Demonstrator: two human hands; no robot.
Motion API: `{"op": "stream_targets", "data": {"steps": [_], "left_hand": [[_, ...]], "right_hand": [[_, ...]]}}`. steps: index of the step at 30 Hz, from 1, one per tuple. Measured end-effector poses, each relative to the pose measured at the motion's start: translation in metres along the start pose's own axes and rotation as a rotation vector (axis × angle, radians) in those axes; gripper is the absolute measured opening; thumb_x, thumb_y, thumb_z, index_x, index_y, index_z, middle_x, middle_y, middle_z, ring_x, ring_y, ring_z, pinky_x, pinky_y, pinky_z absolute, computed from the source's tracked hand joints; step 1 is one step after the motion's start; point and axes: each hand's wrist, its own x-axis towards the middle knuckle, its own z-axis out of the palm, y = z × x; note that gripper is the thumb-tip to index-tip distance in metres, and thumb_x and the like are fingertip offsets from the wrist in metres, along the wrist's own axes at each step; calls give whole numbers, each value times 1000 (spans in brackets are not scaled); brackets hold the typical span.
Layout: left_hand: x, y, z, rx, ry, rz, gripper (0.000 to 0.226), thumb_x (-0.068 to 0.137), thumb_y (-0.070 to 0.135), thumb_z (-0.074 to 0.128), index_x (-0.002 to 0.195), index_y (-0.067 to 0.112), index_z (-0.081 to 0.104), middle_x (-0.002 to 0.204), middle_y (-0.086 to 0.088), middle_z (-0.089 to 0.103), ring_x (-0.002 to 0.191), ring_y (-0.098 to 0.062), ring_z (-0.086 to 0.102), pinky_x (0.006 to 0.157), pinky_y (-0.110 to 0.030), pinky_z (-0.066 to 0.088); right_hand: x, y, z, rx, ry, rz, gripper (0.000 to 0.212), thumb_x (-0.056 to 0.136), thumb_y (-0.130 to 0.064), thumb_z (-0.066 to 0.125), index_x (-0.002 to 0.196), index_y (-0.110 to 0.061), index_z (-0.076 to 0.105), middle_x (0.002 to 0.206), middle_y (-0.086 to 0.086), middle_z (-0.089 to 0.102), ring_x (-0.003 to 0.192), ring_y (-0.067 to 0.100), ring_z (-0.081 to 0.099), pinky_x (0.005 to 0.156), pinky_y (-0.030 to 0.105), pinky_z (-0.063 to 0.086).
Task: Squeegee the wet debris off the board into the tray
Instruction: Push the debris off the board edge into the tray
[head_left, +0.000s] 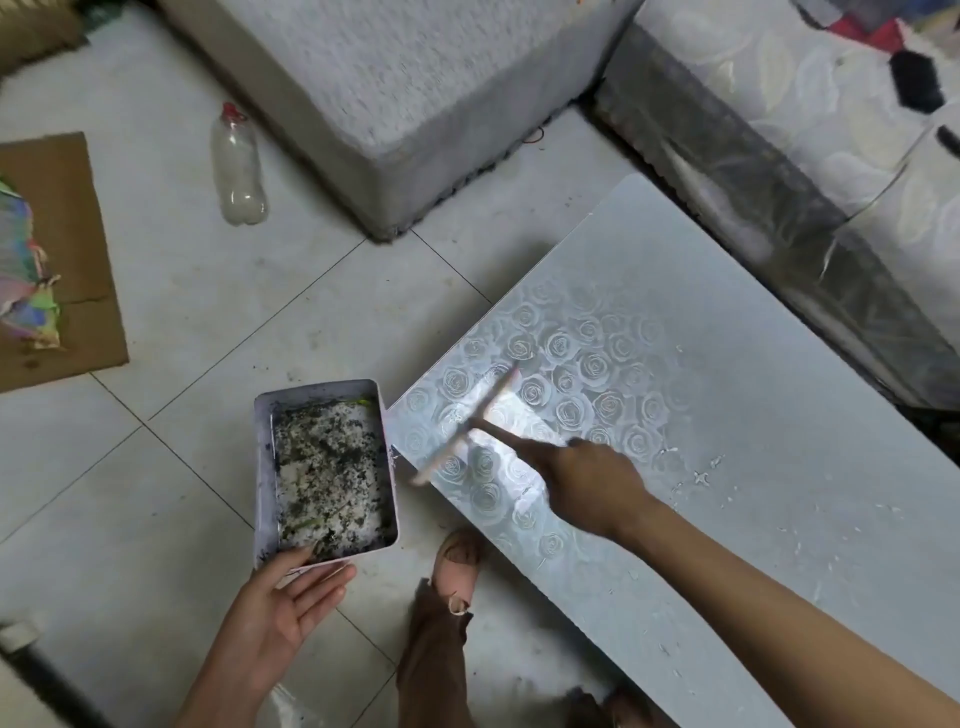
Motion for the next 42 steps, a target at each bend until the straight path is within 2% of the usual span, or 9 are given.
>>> {"op": "stream_targets", "data": {"steps": [2,4,7,13,19,24,29,36,42], "left_hand": [[3,-4,-3,-33,2,-2,8,94,10,46,89,8,52,86,-28,70,72,-34,72,59,-36,60],[6,-8,-4,-66,7,1,11,94,8,44,88,7,53,82,-25,71,70,-33,72,59,-35,60],[10,-12,0,-108,5,-12,13,95,8,43,88,6,54,79,-22,72,67,-29,73,59,-32,59],[7,-25,4,-185,22,-45,12,94,7,45,86,8,54,78,-22,72,66,-25,73,55,-29,59],[6,-29,7,-191,27,-56,10,93,5,46,85,8,52,80,-24,71,67,-27,73,54,-28,59],[9,-35,10,-216,37,-54,10,93,5,46,86,9,52,81,-23,71,67,-27,73,54,-28,59],[9,-48,19,-260,34,-72,8,93,6,46,90,5,54,79,-23,71,63,-24,72,51,-27,58],[3,-61,30,-276,33,-84,10,93,7,47,91,3,56,78,-22,71,63,-24,72,51,-27,58],[-2,-70,39,-239,30,-72,11,94,7,47,86,7,55,77,-20,71,65,-23,72,54,-25,58]], "right_hand": [[37,-23,-10,8,28,-36,60,94,-20,39,136,-58,19,85,7,56,84,33,60,66,35,41],[74,-33,-17,-61,-6,-13,48,93,-22,41,136,-44,40,105,10,63,96,33,61,73,35,43],[92,-15,-16,-77,-99,71,42,94,-27,44,134,-38,47,122,2,62,106,29,59,80,36,45],[22,60,9,115,-157,178,37,100,-31,38,132,-46,49,119,0,65,103,26,62,84,38,51],[-15,97,-2,-42,-273,300,43,98,-27,36,132,-51,45,119,-3,65,104,26,60,82,35,49],[21,29,-31,-93,-71,-78,72,100,-23,32,118,-83,-4,91,0,67,78,25,61,67,37,52],[75,-30,-15,-65,-121,-74,51,94,-20,40,137,-48,40,106,5,64,97,31,60,69,32,42],[-12,54,38,18,-173,65,65,95,-19,37,140,-61,15,103,5,66,89,30,62,73,39,53],[-92,137,57,-59,-217,276,45,99,-30,32,137,-54,32,107,0,67,87,23,64,68,32,51]]}}
